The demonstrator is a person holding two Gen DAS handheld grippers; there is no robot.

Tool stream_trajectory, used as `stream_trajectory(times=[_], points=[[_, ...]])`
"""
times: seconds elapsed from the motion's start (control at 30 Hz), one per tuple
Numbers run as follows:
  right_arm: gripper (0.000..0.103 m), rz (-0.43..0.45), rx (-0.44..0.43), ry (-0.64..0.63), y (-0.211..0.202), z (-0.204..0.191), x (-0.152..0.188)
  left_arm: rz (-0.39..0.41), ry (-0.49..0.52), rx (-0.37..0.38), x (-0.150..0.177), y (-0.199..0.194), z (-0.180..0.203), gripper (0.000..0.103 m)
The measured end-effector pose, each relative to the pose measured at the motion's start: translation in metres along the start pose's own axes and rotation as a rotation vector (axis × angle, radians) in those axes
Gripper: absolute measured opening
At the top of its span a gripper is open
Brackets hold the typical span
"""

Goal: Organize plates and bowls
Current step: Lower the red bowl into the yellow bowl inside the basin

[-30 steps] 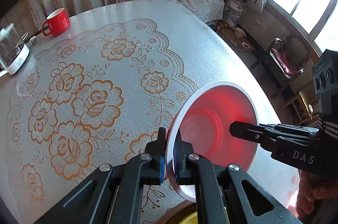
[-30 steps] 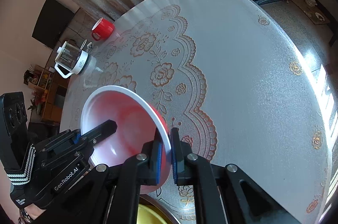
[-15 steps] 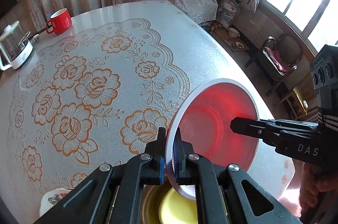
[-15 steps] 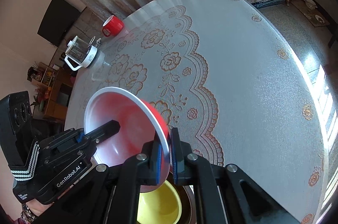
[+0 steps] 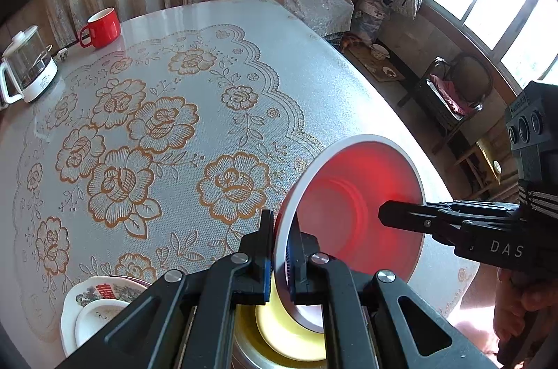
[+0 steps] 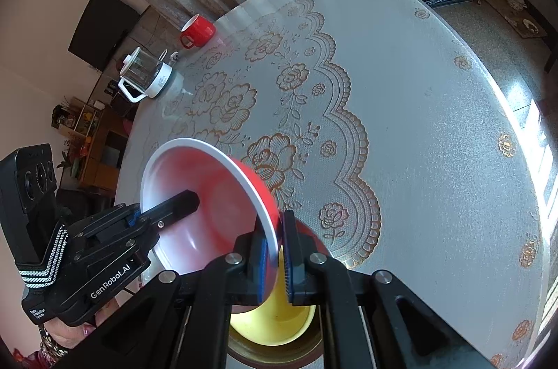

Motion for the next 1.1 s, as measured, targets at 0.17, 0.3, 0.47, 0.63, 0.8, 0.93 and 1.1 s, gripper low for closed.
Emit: stream_trajectory(times=[0.17,0.3,0.47,0.63,0.8,0.93,1.1], points=[[0.008,-0.046,0.003,-0.011,0.003,-0.002,0.018,-0.047,0.006,0.015,0.025,0.005,0.001,0.006],[0.009,-0.101,0.03,-0.019,0.01,0.001,0.037,-0.103,0.0,0.035,0.049,0.017,0.002,0.007],[0.009,-0.161,0.052,0.006,0.023,0.012,0.058,-0.157,-0.004,0.05,0.069,0.032,0.005,0.007],[0.01,-0.189,0.065,0.029,0.032,0.019,0.068,-0.188,-0.021,0.059,0.08,0.041,0.002,0.008],[0.01,-0.203,0.071,0.032,0.039,0.018,0.072,-0.204,-0.038,0.056,0.084,0.047,-0.003,0.01],[0.011,-0.209,0.082,0.018,0.039,0.017,0.072,-0.217,-0.026,0.058,0.086,0.048,-0.002,0.011],[0.02,-0.191,0.134,-0.058,0.035,0.013,0.069,-0.214,-0.024,0.062,0.085,0.044,-0.002,0.016]])
Point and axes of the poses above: each gripper's, at about its wrist camera, not at the fingertips, and y roughly the way its jaws point, z to its right, x to its underside, the point moved 9 cm from there along y, roughly the way its jaws point
